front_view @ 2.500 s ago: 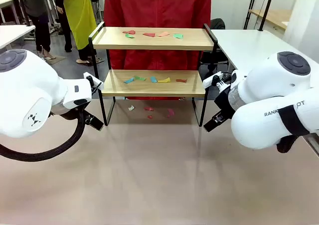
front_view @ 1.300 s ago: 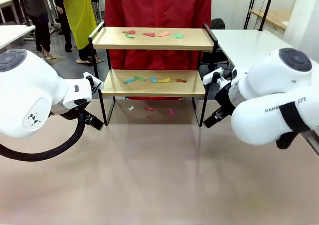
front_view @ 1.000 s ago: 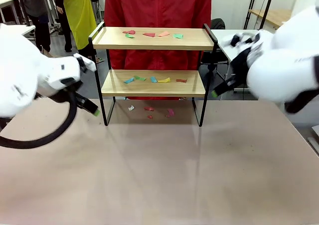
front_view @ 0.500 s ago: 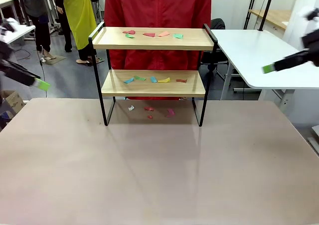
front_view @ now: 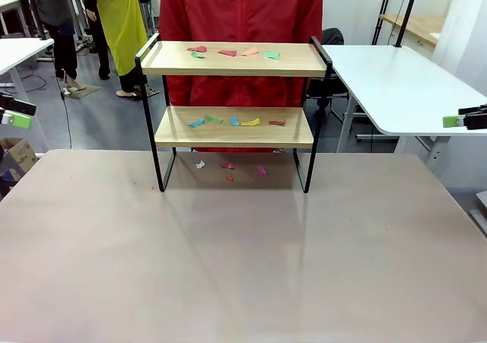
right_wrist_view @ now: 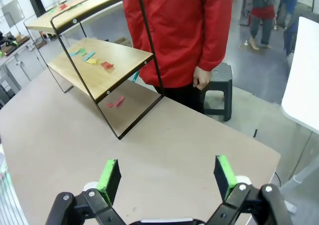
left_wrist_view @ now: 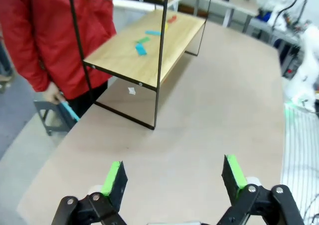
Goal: Clean the shelf.
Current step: Pick up the Duster handed by the human.
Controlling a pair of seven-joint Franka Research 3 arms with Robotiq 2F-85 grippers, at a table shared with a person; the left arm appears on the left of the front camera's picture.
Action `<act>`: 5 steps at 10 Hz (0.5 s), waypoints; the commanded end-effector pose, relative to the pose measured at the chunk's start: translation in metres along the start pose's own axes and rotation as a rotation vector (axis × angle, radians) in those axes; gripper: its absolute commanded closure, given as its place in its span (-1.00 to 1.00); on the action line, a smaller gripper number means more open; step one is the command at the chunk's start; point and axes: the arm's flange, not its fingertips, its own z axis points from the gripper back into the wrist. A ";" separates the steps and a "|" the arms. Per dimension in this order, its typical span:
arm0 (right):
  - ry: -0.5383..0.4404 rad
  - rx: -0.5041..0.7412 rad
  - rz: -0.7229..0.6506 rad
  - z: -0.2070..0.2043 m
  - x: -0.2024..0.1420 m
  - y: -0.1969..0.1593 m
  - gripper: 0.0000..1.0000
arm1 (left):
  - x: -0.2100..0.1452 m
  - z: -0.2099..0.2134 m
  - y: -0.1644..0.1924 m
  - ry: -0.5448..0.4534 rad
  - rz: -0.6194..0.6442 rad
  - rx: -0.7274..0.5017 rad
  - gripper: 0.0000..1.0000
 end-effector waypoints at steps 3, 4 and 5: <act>0.026 -0.012 0.004 0.002 0.015 0.012 -1.00 | 0.013 0.002 -0.012 0.016 -0.021 0.010 -1.00; 0.020 -0.008 0.013 -0.002 0.008 0.008 -1.00 | 0.006 0.000 -0.006 0.028 0.008 0.006 -1.00; 0.011 -0.026 0.004 -0.015 0.006 -0.023 -1.00 | 0.003 0.006 0.010 -0.040 0.008 0.020 -1.00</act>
